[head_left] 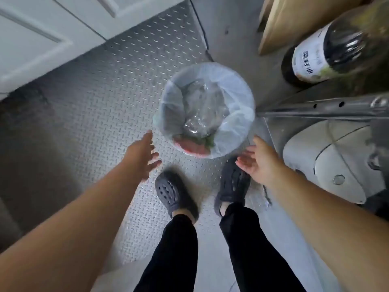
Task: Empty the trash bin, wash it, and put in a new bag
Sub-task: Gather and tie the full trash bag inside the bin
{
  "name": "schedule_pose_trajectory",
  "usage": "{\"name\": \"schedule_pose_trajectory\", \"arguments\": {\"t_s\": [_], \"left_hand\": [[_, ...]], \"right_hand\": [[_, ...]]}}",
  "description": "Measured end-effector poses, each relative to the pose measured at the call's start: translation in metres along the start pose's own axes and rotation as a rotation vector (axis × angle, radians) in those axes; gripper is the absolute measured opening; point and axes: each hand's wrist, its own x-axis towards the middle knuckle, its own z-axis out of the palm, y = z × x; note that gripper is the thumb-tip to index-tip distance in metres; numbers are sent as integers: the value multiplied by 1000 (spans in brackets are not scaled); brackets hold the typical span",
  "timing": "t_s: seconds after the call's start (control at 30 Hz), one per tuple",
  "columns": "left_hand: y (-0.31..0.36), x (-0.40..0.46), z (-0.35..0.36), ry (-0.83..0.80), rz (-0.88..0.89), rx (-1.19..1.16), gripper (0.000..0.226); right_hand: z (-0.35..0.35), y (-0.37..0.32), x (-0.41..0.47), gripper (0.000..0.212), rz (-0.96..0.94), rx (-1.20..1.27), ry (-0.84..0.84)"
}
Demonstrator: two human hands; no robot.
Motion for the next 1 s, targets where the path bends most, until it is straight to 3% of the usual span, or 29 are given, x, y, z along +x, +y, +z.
{"name": "schedule_pose_trajectory", "arguments": {"t_s": [0.07, 0.17, 0.27, 0.37, 0.53, 0.63, 0.67, 0.83, 1.0], "left_hand": [[-8, 27, 11, -32, -44, -106, 76], [-15, 57, 26, -193, -56, -215, 84], [-18, 78, 37, -443, -69, -404, 84], [-19, 79, 45, -655, -95, -624, 66], [-32, 67, 33, -552, -112, -731, 47], [-35, 55, 25, -507, -97, -654, 27], [-34, 50, 25, -492, -94, -614, 22], [-29, 26, 30, -266, -115, -411, 30], [-23, 3, 29, -73, -108, -297, 15]], "right_hand": [[3, 4, 27, 63, 58, 115, -43], [12, 15, 57, 77, 100, 208, -169], [22, 20, 72, 61, 72, 346, -270], [28, 20, 71, 34, 21, 478, -390], [20, 27, 65, 43, 30, 617, -373], [13, 34, 53, 10, 19, 630, -347], [11, 35, 48, 17, 14, 628, -329], [13, 36, 29, 20, -29, 445, -192], [16, 27, 6, 20, -142, 338, 6]]}}
